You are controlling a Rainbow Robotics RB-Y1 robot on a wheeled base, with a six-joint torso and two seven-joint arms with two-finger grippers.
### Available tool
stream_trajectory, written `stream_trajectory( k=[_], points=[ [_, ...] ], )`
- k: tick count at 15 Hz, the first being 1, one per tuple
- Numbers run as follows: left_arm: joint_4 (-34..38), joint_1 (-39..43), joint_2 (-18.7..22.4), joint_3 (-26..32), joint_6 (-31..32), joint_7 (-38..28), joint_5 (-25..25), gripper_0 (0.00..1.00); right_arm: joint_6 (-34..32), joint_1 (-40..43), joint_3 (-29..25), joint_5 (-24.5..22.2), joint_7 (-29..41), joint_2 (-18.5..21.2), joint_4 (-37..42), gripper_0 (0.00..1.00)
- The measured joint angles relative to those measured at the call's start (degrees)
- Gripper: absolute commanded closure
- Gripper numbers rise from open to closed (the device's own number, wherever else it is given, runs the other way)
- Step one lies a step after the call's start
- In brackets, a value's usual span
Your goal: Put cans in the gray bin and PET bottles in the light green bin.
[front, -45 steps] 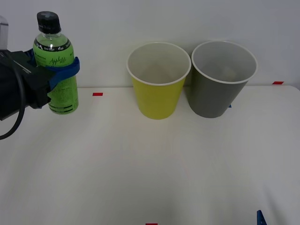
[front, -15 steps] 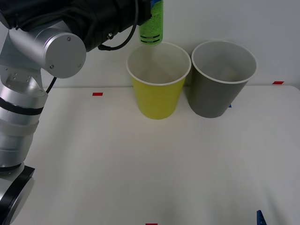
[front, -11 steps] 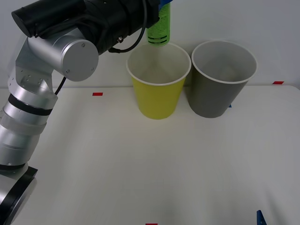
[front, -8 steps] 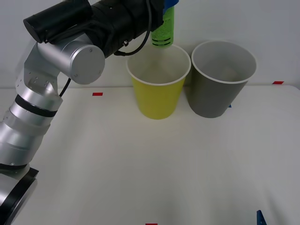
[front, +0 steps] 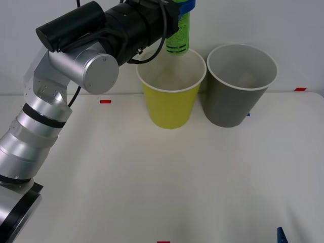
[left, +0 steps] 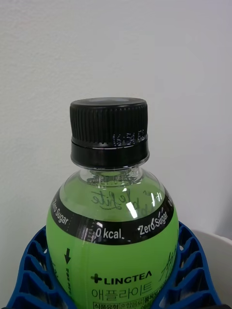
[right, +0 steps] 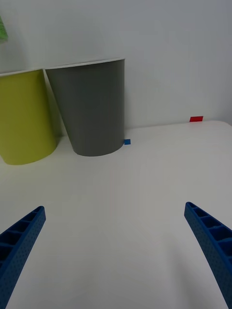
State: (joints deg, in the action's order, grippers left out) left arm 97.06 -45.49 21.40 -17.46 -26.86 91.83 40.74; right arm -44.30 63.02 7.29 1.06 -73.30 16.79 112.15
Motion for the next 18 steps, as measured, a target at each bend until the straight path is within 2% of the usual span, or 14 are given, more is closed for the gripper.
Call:
stream_trajectory(
  k=[1,9,13,15,18],
  points=[
    [-0.02,0.01,0.03,-0.02,0.04,0.03,-0.02,0.00,0.00,0.00,0.00,0.00,0.00,0.00,0.00,0.00],
    [0.07,0.04,0.81,-0.02,0.11,-0.08,0.38,0.00,0.00,0.00,0.00,0.00,0.00,0.00,0.00,0.00],
    [1.67,0.20,3.21,0.29,0.14,-0.32,0.71,0.00,0.00,0.00,0.00,0.00,0.00,0.00,0.00,0.00],
    [3.76,1.32,5.10,0.84,0.15,-0.39,0.86,0.00,0.00,0.00,0.00,0.00,0.00,0.00,0.00,0.00],
    [9.67,7.29,6.45,3.89,0.15,-0.12,0.91,0.00,0.00,0.00,0.00,0.00,0.00,0.00,0.00,0.00]
  ],
)
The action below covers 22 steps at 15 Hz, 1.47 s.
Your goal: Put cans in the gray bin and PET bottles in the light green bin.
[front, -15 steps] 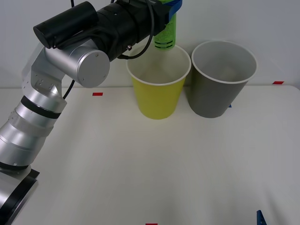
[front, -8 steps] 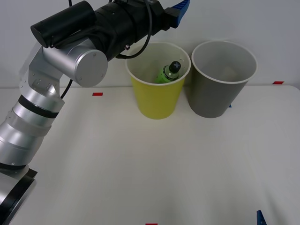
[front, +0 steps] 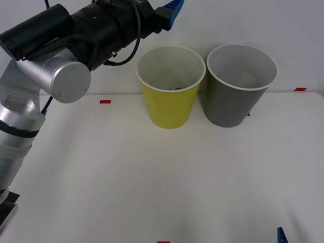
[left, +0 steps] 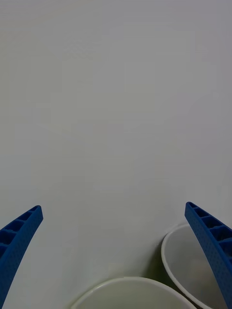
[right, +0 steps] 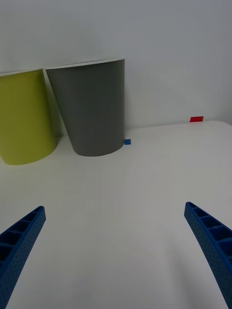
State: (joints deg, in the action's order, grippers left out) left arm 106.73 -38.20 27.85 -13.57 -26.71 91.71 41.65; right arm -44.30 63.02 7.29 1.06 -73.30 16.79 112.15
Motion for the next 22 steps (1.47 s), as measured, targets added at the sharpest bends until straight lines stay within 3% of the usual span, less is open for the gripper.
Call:
stream_trajectory(
  k=[12,16,22],
  points=[
    [22.22,26.53,8.14,9.45,-2.33,-0.13,0.43,0.00,0.00,0.00,0.00,0.00,0.00,0.00,0.00,0.00],
    [29.12,34.15,8.48,15.16,-6.01,-0.16,1.24,0.00,0.00,0.00,0.00,0.00,0.00,0.00,0.00,0.00],
    [34.32,45.00,6.75,18.57,-2.84,0.76,1.12,0.00,0.00,0.00,0.00,0.00,0.00,0.00,0.00,0.00]
  ],
)
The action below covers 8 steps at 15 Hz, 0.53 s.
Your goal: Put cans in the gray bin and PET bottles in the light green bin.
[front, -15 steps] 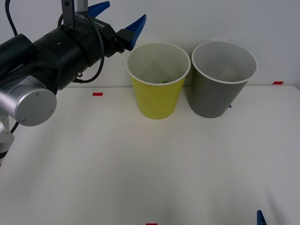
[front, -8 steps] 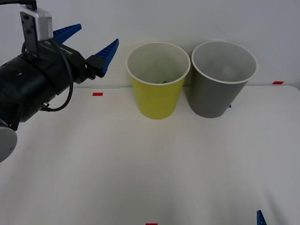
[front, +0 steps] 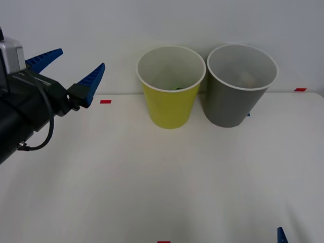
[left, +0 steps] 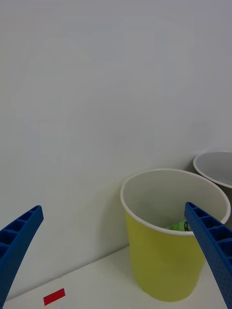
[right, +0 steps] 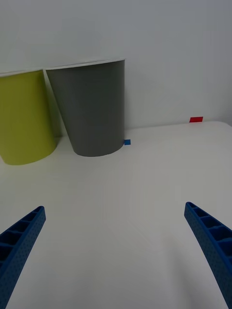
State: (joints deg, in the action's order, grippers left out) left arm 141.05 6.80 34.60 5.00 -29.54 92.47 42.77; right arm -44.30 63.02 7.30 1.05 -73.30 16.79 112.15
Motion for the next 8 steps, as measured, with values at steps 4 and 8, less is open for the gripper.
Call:
stream_trajectory(
  k=[4,8],
  points=[
    [-0.01,9.64,-0.23,-3.52,13.30,0.80,-6.04,0.00,0.00,0.00,0.00,0.00,0.00,0.00,0.00,0.00],
    [-0.04,19.08,-2.34,-5.38,19.74,1.83,-9.73,0.00,0.00,0.00,0.00,0.00,0.00,0.00,0.00,0.00]
  ],
)
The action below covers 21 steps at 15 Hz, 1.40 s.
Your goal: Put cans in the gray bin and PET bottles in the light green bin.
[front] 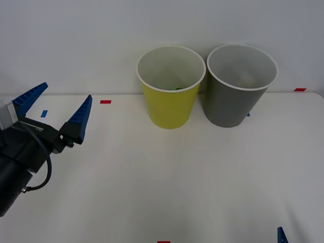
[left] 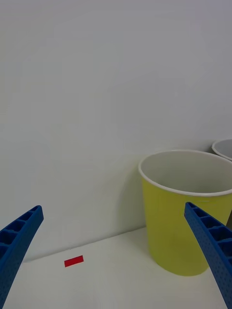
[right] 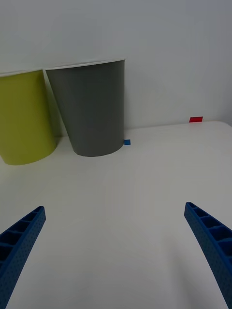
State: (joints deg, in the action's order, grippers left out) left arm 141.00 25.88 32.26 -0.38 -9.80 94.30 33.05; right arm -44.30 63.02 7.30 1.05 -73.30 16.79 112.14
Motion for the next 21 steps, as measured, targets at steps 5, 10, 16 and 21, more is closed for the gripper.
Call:
stream_trajectory(
  k=[5,10,16,21],
  points=[
    [-1.26,9.11,0.78,-1.67,10.24,1.56,-1.61,0.00,0.00,0.00,0.00,0.00,0.00,0.00,0.00,0.00],
    [-8.76,15.58,1.83,-5.35,25.89,2.56,-6.79,0.00,0.00,0.00,0.00,0.00,0.00,0.00,0.00,0.00],
    [-15.89,22.49,1.92,-8.80,39.20,2.86,-11.63,0.00,0.00,0.00,0.00,0.00,0.00,0.00,0.00,0.00],
    [-22.90,25.23,1.76,-11.28,47.55,2.15,-14.81,0.00,0.00,0.00,0.00,0.00,0.00,0.00,0.00,0.00]
  ],
)
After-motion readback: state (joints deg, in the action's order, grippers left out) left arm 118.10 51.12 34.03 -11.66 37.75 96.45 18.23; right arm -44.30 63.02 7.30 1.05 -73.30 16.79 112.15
